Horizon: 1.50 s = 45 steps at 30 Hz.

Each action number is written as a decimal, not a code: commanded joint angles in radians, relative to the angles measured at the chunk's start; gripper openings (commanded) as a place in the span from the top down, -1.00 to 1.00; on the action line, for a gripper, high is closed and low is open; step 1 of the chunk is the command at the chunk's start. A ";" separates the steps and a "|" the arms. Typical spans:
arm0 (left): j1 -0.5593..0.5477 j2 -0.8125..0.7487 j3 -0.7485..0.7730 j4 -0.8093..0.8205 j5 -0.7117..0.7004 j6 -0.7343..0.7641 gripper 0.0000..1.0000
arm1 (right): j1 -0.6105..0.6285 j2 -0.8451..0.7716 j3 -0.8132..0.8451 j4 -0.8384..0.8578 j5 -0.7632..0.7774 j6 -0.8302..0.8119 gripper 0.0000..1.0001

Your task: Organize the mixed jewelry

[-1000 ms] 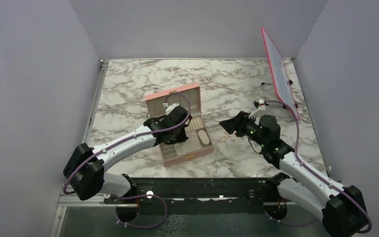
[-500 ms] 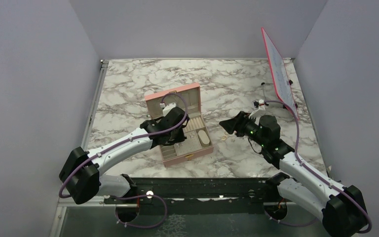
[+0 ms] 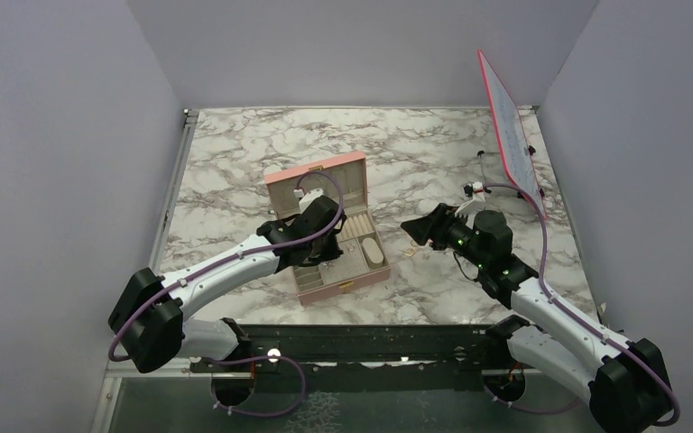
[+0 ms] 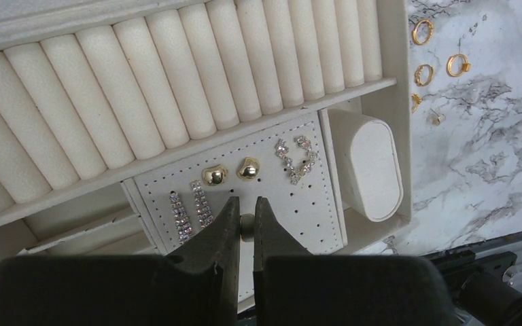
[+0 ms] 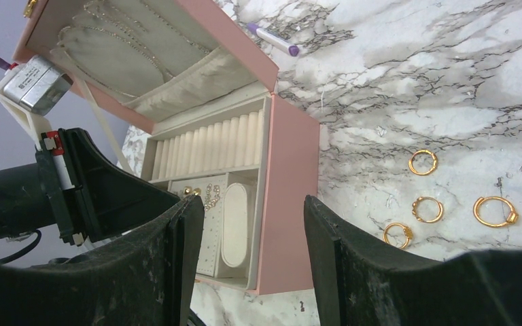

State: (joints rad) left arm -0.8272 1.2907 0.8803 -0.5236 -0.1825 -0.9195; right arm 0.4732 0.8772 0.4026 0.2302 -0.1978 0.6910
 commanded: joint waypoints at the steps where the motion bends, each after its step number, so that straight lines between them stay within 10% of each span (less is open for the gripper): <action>1: -0.006 0.005 -0.009 0.031 0.027 0.000 1.00 | 0.004 -0.004 -0.016 -0.025 0.028 -0.007 -0.21; 45: -0.006 -0.003 -0.019 0.031 0.021 -0.006 1.00 | 0.004 -0.006 -0.027 -0.023 0.029 -0.007 -0.20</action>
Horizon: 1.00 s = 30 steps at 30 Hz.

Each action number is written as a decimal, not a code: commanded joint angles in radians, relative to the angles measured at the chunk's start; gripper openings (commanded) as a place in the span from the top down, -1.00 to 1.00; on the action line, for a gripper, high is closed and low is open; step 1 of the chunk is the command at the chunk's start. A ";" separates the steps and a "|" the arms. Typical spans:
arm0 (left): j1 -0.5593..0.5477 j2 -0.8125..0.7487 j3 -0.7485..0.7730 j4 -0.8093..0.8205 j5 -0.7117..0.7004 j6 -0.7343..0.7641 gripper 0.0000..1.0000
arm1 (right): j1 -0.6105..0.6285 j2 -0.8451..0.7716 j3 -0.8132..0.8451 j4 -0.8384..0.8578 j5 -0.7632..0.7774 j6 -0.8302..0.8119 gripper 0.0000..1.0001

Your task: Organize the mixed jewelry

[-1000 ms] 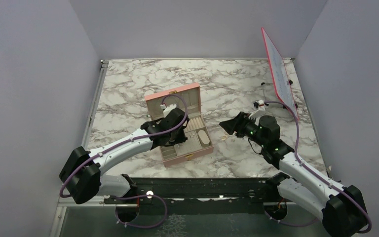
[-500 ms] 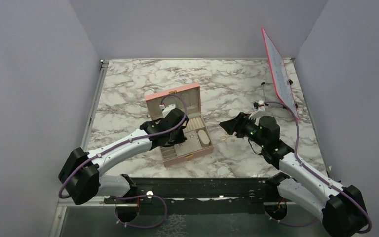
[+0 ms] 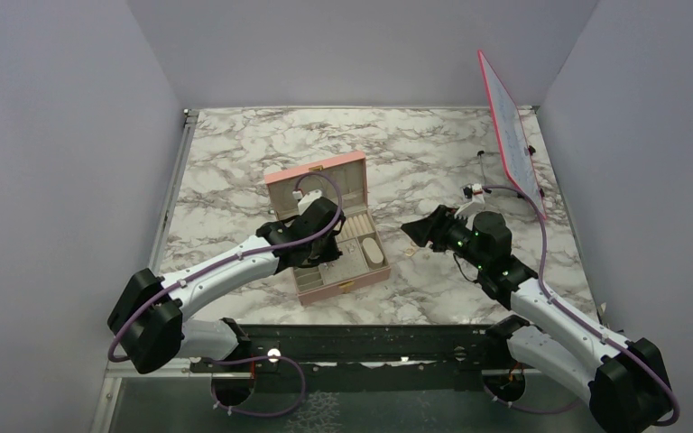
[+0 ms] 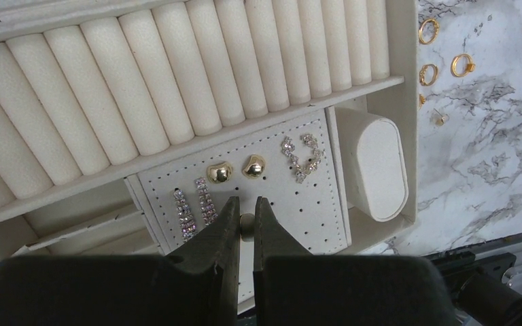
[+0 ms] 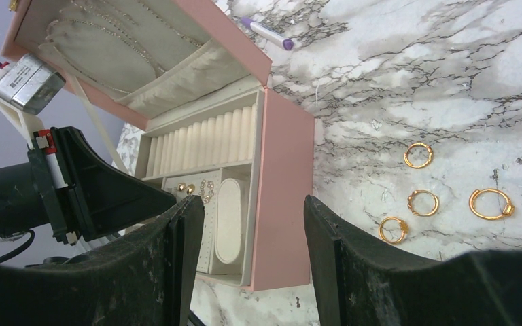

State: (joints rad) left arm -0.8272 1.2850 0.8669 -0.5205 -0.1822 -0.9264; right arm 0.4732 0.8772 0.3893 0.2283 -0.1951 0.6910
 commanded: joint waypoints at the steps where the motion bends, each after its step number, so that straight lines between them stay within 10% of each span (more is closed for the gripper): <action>1: -0.006 -0.003 -0.004 0.029 0.016 0.000 1.00 | 0.004 -0.006 -0.013 -0.020 0.026 -0.007 -0.20; 21: -0.006 0.025 -0.026 0.026 -0.003 0.002 1.00 | 0.004 -0.004 -0.015 -0.021 0.031 -0.014 -0.20; 30: -0.006 0.009 -0.014 0.006 0.020 -0.002 0.49 | 0.004 -0.005 -0.012 -0.028 0.035 -0.014 -0.20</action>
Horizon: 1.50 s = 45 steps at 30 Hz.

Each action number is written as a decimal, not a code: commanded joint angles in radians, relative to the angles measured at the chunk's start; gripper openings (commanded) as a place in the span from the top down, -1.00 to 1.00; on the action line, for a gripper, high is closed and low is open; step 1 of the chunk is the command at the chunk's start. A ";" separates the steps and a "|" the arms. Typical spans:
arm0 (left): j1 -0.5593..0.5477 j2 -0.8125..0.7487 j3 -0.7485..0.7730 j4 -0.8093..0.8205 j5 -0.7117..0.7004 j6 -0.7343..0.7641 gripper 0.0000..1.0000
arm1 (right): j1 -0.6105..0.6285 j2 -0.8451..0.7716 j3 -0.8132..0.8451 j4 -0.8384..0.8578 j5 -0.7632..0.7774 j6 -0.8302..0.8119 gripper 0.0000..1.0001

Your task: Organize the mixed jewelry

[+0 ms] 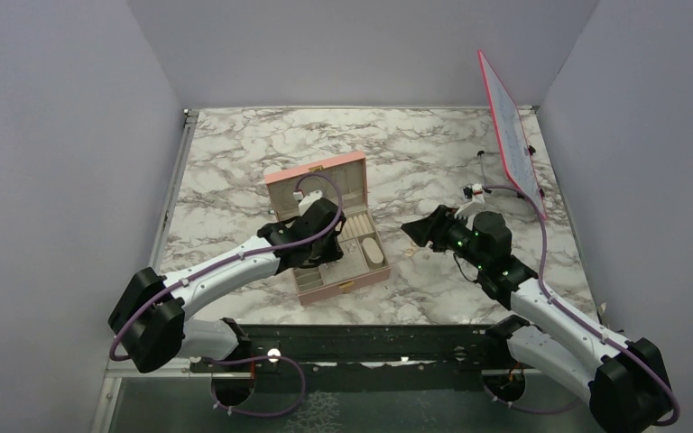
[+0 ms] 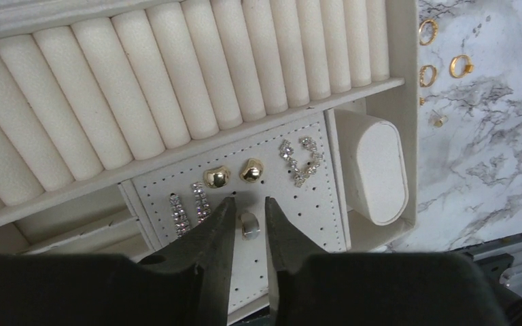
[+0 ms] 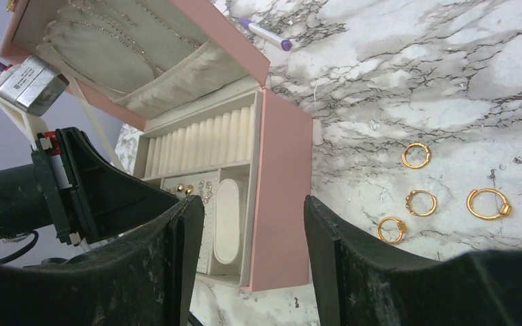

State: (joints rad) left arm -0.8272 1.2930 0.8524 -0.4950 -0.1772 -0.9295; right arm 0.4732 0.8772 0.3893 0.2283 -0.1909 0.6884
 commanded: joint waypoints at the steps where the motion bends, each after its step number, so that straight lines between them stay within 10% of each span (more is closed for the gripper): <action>1: -0.006 -0.005 0.003 -0.022 0.015 -0.001 0.45 | 0.004 -0.006 -0.011 -0.029 0.033 -0.012 -0.20; 12: -0.006 -0.081 0.051 -0.031 0.023 0.018 0.25 | 0.004 -0.010 0.047 -0.148 0.094 -0.061 -0.21; 28: -0.006 -0.233 -0.058 0.299 0.027 0.156 -0.85 | 0.005 0.280 0.253 -0.588 0.260 -0.221 -0.28; 45: -0.006 -0.153 -0.099 0.492 0.206 0.180 -0.40 | 0.004 0.447 0.271 -0.536 0.233 -0.279 -0.02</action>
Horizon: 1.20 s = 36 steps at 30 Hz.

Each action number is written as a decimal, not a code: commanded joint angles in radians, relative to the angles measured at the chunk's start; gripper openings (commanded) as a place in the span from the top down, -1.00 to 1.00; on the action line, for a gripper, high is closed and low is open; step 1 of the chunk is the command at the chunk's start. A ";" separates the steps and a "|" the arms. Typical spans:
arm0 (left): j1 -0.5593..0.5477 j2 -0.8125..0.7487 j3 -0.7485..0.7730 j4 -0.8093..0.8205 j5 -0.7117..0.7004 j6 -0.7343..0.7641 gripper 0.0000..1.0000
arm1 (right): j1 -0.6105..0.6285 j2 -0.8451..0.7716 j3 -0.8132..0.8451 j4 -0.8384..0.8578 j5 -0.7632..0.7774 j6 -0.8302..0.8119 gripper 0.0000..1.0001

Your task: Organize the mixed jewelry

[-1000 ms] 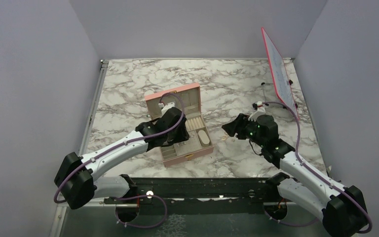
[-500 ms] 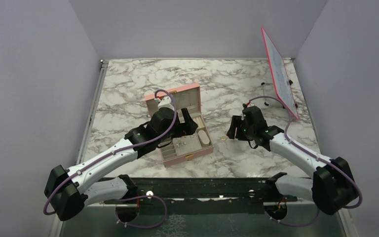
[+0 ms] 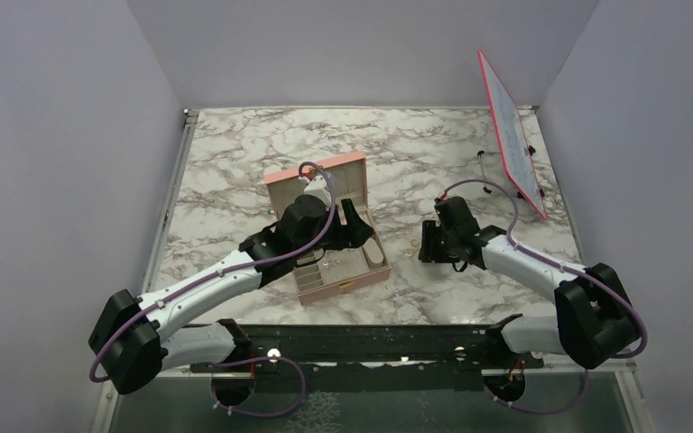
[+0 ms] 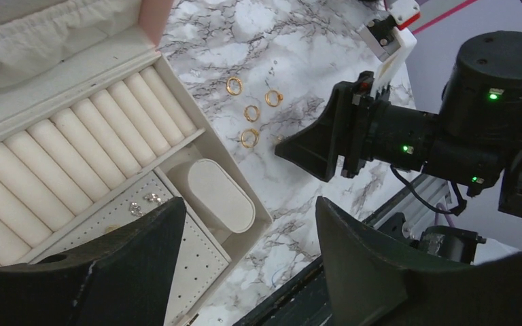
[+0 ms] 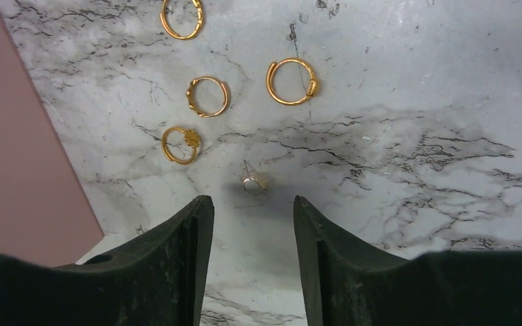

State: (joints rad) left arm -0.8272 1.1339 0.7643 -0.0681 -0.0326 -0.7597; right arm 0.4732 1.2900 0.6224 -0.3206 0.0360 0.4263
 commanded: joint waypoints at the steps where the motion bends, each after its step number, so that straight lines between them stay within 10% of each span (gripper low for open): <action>1: -0.006 0.008 -0.011 0.065 0.063 0.010 -0.39 | 0.004 0.040 0.041 0.018 0.009 -0.018 0.01; 23: -0.006 0.036 -0.005 0.093 0.083 -0.003 -0.19 | 0.004 0.083 0.041 0.070 -0.002 -0.011 0.70; 36: -0.006 0.039 -0.012 0.083 0.088 -0.044 -0.18 | 0.004 0.037 0.045 0.074 -0.056 0.008 0.77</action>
State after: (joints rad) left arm -0.8272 1.1675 0.7567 -0.0013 0.0376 -0.7856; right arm 0.4732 1.3468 0.6479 -0.2615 0.0261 0.4206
